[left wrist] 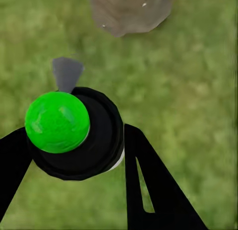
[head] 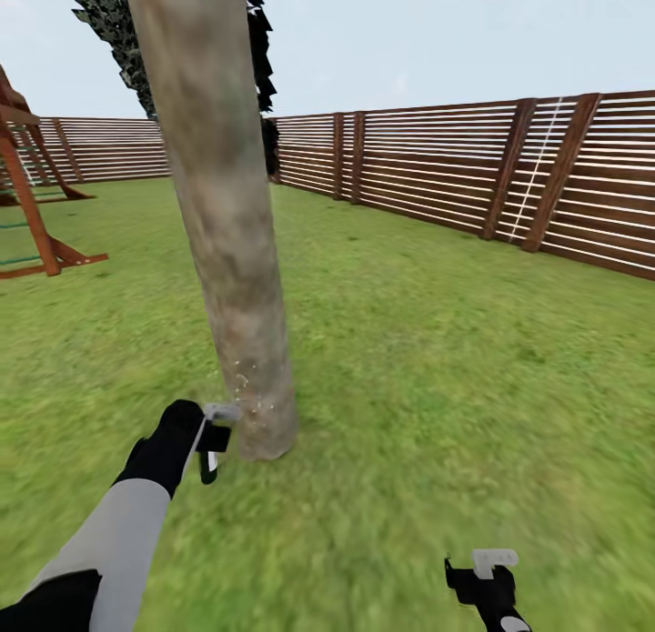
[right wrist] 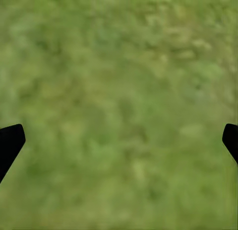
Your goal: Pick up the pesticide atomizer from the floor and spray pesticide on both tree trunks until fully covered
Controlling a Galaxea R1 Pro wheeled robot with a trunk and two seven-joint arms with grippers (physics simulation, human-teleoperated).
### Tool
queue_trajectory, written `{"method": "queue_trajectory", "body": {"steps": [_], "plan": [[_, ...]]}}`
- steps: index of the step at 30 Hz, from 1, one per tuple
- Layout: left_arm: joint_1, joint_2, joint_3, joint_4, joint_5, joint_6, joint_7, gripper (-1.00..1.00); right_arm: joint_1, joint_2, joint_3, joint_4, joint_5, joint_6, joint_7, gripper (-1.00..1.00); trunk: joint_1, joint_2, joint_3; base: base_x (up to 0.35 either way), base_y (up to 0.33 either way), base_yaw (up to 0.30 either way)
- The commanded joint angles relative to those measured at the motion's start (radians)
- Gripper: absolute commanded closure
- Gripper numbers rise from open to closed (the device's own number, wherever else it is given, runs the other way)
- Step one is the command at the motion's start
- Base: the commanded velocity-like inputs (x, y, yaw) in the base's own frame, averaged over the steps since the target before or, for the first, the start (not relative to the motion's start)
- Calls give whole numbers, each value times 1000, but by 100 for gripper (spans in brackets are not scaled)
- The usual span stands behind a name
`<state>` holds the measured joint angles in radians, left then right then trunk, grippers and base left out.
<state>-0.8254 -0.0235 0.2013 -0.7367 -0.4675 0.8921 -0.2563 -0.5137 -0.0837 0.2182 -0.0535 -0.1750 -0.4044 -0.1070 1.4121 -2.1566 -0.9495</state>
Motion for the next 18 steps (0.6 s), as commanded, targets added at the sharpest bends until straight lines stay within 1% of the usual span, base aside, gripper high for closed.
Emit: {"method": "queue_trajectory", "body": {"steps": [1, 4, 8, 11, 18], "plan": [[0, -6, 4, -1, -11, 2, -8, 100, 0, 0, 9, 0, -9, -2, -2, -100, 0, 0, -1, 157, -260, 110], [2, -29, 4, -4, -8, 2, -8, 100, 0, 0, 8, 0, -9, -2, -2, -100, 0, 0, -1, 203, -225, 31], [2, -30, 4, -4, -11, 2, -8, 100, 0, 0, 9, 0, -9, -2, -2, -100, 0, 0, -1, 194, -219, 2], [2, -30, 4, -4, -14, 2, -7, 100, 0, 0, 9, 0, -9, -2, -2, -100, 0, 0, -1, 66, -267, 46], [2, -30, 1, -6, -15, 3, 4, 100, 0, 1, 9, 0, -8, -2, -2, -100, 0, 0, -1, 5, -277, 250]]}}
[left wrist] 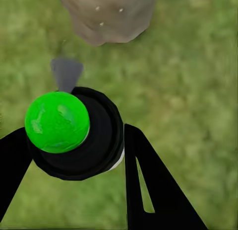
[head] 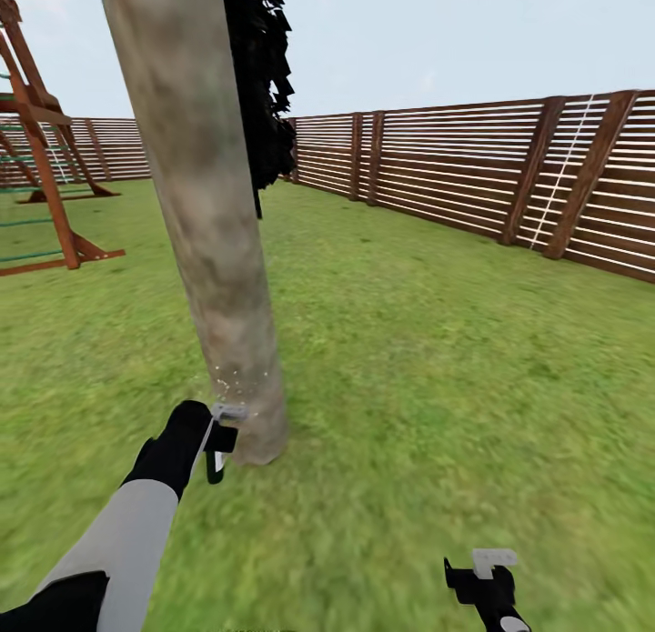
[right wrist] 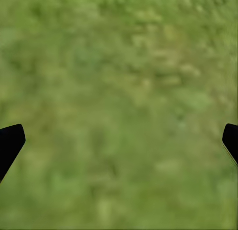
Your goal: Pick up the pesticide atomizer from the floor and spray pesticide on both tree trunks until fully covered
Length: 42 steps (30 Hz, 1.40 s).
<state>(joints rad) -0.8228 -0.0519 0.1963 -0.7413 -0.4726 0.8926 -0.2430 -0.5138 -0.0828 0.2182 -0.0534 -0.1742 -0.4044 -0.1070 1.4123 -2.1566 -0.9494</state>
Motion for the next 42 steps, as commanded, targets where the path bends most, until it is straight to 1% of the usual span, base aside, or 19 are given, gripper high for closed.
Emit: {"method": "queue_trajectory", "body": {"steps": [1, 5, 7, 9, 10, 12, 14, 15, 16, 17, 18, 19, 20, 22, 29, 31, 36, 39, 42], "plan": [[-1, -1, 7, 1, -12, 2, -7, 100, 0, 0, 9, 0, -10, -2, -2, -100, 0, 0, -1, 28, -278, 276], [42, 11, 14, 4, -7, -3, -8, 100, 0, 0, 9, 0, -10, -2, -2, -100, 0, 0, -1, 83, -277, 137], [57, -1, 11, 3, -4, -54, -6, 100, 0, -1, 8, 0, -9, -2, -2, -100, 0, 0, -1, 198, -226, 11], [58, -22, 12, 1, -7, -69, -6, 100, 0, -1, 7, 0, -9, -2, -3, -100, 0, 0, -1, 235, -196, 2], [58, -23, 15, 0, -8, -72, -6, 100, 0, -2, 7, 0, -8, -2, -3, -100, 0, 0, -1, 242, -187, 1], [59, -2, 19, -1, -8, -76, -5, 100, 0, -2, 7, 0, -8, -2, -3, -100, 0, 0, -1, 220, -161, 0], [74, 37, 36, 0, -8, -77, -5, 100, 0, -2, 7, 0, -8, -2, -3, -100, 0, 0, -1, 71, -50, 0], [84, 42, 42, 1, -8, -77, -5, 100, 0, -2, 7, 0, -8, -2, -3, -100, 0, 0, -1, 26, -19, 0], [122, 48, 52, 5, -8, -80, -5, 100, 0, -2, 7, 0, -8, -2, -3, -100, 0, 0, -1, 7, -5, 5], [141, 50, 54, 10, -8, -100, -5, 100, 0, -2, 7, 0, -8, -2, -3, -100, 0, 0, -1, 3, -2, 103], [150, 50, 56, 24, -7, -139, 1, 100, 0, -2, 7, 0, -8, -2, -3, -100, 0, 0, -1, 1, -1, 204], [152, 50, 56, 34, -7, -154, 8, 100, 0, -2, 7, 0, -8, -1, -3, -100, 0, 0, -1, 1, -1, 231], [154, 49, 57, 48, -5, -169, 24, 100, 0, -2, 7, 0, -8, -1, -3, -100, 0, 0, -1, 0, 0, 254], [154, 32, 61, 59, -1, -182, 66, 100, 0, -2, 8, 0, -8, -2, -3, -100, 0, 0, -1, 0, 0, 273], [154, -24, 63, 53, 0, -186, 74, 100, 0, -2, 7, 0, -8, -2, -3, -100, 0, 0, -1, 159, -157, 55], [154, -28, 64, 49, -2, -186, 76, 100, 0, -2, 7, 0, -8, -2, -3, -100, 0, 0, -1, 139, -248, 1], [154, -27, 68, 46, 1, -186, 124, 100, 0, -2, 7, 0, -7, -2, -1, -100, 0, 0, -1, 19, -275, 0], [154, -28, 94, 46, 52, -190, 129, 100, 0, -6, 7, 0, -7, -5, 4, -100, 0, 0, -1, 1, -277, 0], [154, -28, 98, 46, 69, -193, 131, 100, 15, -8, 8, 0, -6, -46, 39, -100, 0, 0, -1, 0, -278, 0]]}}
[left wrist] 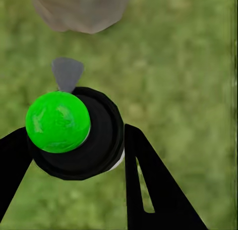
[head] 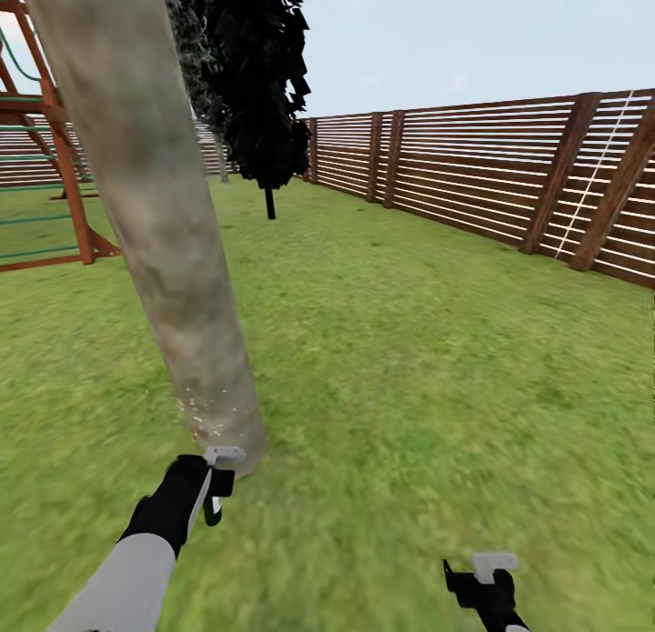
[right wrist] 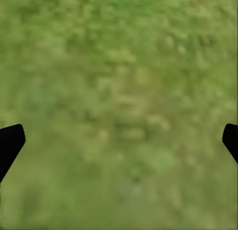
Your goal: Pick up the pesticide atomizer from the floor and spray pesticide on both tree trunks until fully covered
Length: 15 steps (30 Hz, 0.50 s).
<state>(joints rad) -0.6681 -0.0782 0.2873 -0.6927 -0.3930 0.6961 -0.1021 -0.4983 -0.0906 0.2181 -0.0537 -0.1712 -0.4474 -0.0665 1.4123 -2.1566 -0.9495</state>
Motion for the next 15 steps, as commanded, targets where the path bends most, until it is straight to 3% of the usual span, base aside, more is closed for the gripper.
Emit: {"method": "queue_trajectory", "body": {"steps": [1, 11, 15], "plan": [[-1, -1, 7, -2, -11, 4, -10, 100, 3, 0, 9, 0, -8, -16, 6, -100, 0, 0, -1, 0, -278, 0], [-1, 2, 6, -1, -9, 2, 39, 100, 6, 6, 10, 0, -10, -30, 14, -100, 0, 0, -1, 3, -278, 230], [-1, 4, 7, -1, -9, 2, 39, 100, 6, 6, 10, 0, -10, -30, 14, -100, 0, 0, -1, 145, -251, 273]]}}
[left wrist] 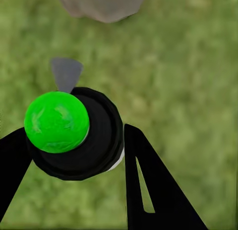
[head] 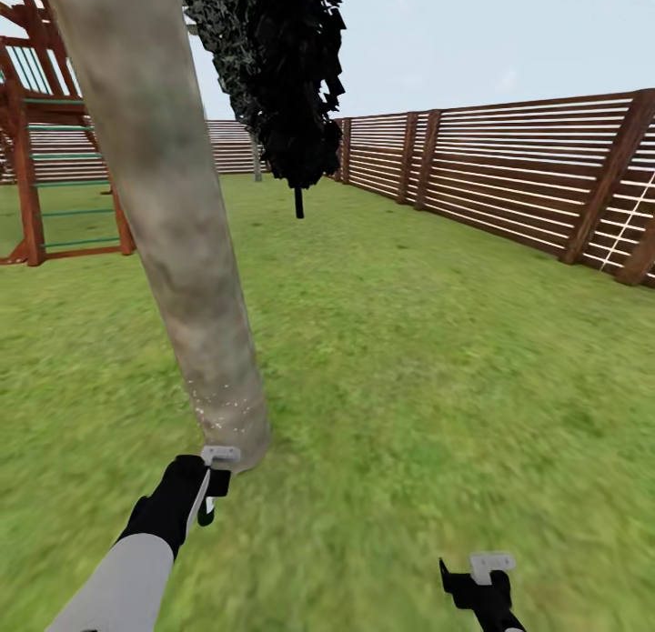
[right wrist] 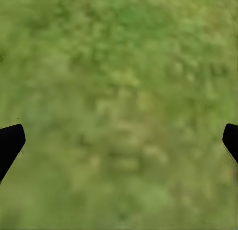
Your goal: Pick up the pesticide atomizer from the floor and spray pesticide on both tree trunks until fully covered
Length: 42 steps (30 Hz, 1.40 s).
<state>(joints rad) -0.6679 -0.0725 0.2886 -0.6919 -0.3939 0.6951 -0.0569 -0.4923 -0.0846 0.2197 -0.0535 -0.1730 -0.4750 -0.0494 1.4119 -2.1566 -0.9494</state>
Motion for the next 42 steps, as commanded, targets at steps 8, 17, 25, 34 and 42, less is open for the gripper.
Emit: {"method": "queue_trajectory", "body": {"steps": [8, 17, 25, 34, 42], "plan": [[-1, 0, 5, -1, -8, 3, -4, 100, 0, 0, 9, 0, -8, -2, -6, -100, 0, 0, -1, 260, -169, 272], [-1, -1, 4, -3, -8, 3, -3, 100, 0, 0, 7, 0, -7, -2, -9, -100, 0, 0, -1, 14, -272, 25], [-1, 0, 4, -3, -8, 4, -3, 100, 0, 0, 8, 0, -7, -2, -9, -100, 0, 0, -1, 0, -278, 147], [-1, -3, 2, -4, -7, 4, -3, 100, 0, 0, 9, 0, -7, -2, -9, -100, 0, 0, -1, 0, -252, 277], [-118, 6, -5, -90, -7, 159, -20, 100, 0, 0, 9, 0, -7, -2, -9, -100, 0, 0, -1, 0, -8, 277]]}}
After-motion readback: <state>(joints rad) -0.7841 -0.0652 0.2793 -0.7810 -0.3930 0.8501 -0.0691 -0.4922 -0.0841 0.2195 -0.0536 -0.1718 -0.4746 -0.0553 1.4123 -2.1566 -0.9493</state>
